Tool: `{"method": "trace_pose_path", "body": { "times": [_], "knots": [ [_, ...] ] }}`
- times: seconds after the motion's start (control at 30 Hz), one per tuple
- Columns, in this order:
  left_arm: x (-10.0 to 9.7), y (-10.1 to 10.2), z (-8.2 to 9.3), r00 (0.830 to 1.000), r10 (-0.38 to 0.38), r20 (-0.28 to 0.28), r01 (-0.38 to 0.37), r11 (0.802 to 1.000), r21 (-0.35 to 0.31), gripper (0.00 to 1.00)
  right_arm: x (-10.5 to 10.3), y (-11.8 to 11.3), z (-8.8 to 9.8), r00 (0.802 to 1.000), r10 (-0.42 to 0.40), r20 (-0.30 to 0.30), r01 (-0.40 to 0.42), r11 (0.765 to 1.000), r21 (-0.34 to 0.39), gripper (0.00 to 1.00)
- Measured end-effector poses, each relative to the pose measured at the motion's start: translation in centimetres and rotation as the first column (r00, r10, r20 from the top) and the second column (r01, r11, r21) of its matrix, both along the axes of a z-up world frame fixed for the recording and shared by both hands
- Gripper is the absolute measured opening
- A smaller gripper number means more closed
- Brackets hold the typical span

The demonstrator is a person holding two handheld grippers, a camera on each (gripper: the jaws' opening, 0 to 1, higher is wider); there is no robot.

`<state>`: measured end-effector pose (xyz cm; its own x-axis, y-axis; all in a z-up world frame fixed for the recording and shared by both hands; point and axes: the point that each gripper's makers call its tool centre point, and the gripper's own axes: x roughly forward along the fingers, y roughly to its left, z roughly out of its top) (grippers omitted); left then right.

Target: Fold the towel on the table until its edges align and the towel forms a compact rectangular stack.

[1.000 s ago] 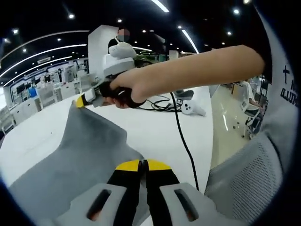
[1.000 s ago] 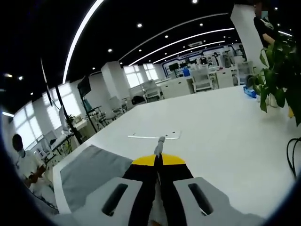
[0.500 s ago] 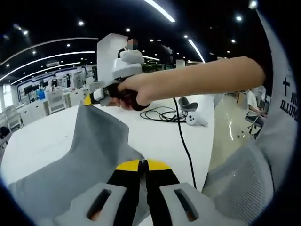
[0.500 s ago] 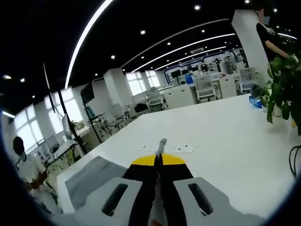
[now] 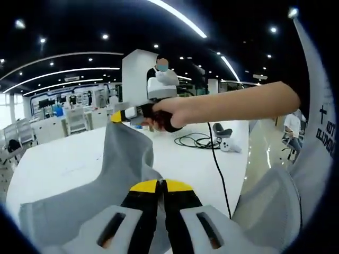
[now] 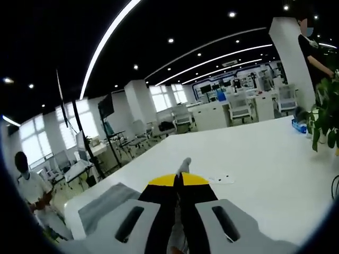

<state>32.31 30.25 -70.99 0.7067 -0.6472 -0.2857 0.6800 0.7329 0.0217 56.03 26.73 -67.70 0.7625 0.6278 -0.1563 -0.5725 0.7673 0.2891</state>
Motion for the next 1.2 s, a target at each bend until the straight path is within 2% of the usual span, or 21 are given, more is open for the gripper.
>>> {"method": "trace_pose_path", "body": {
  "times": [0.4,0.6,0.77,0.8,0.87,0.9,0.93,1.07,1.1,1.13,1.2],
  "knots": [
    [-0.1,8.2,0.7,0.990,0.140,0.014,-0.140,0.989,-0.050,0.03,0.2,6.0,0.7,0.999,0.043,0.008,-0.043,0.999,-0.009,0.00],
    [-0.2,12.8,1.1,0.974,0.223,0.026,-0.221,0.973,-0.065,0.03,0.1,9.2,1.7,0.998,0.063,0.024,-0.063,0.998,-0.005,0.00],
    [-0.6,15.8,1.2,0.964,0.265,0.032,-0.262,0.963,-0.064,0.03,0.3,12.0,2.0,0.995,0.092,0.038,-0.092,0.996,-0.007,0.00],
    [-0.6,16.5,1.2,0.960,0.277,0.032,-0.275,0.959,-0.064,0.03,0.3,12.7,2.0,0.994,0.100,0.038,-0.100,0.995,0.000,0.00],
    [-0.5,18.1,1.2,0.935,0.351,0.041,-0.349,0.936,-0.052,0.03,0.3,13.8,2.0,0.993,0.113,0.040,-0.113,0.994,-0.002,0.00],
    [-0.6,18.6,1.1,0.934,0.355,0.045,-0.353,0.935,-0.036,0.03,0.2,14.3,2.0,0.992,0.118,0.040,-0.118,0.993,-0.005,0.00],
    [-0.7,19.2,1.3,0.926,0.374,0.050,-0.372,0.927,-0.046,0.03,0.1,14.7,2.0,0.992,0.124,0.039,-0.124,0.992,-0.005,0.00],
    [-1.1,20.8,1.5,0.914,0.403,0.053,-0.400,0.915,-0.054,0.03,0.2,16.9,2.2,0.988,0.147,0.038,-0.147,0.989,0.005,0.00],
    [-1.1,21.3,1.5,0.907,0.418,0.056,-0.415,0.908,-0.053,0.03,0.2,17.5,2.4,0.988,0.149,0.039,-0.149,0.989,0.014,0.00],
    [-1.1,22.4,1.6,0.886,0.460,0.061,-0.457,0.888,-0.056,0.03,0.2,17.9,2.6,0.987,0.153,0.040,-0.154,0.988,0.025,0.00],
    [-1.1,23.2,1.8,0.876,0.479,0.060,-0.474,0.877,-0.074,0.03,0.0,18.9,3.1,0.986,0.160,0.048,-0.162,0.986,0.034,0.00]
  ]
}}
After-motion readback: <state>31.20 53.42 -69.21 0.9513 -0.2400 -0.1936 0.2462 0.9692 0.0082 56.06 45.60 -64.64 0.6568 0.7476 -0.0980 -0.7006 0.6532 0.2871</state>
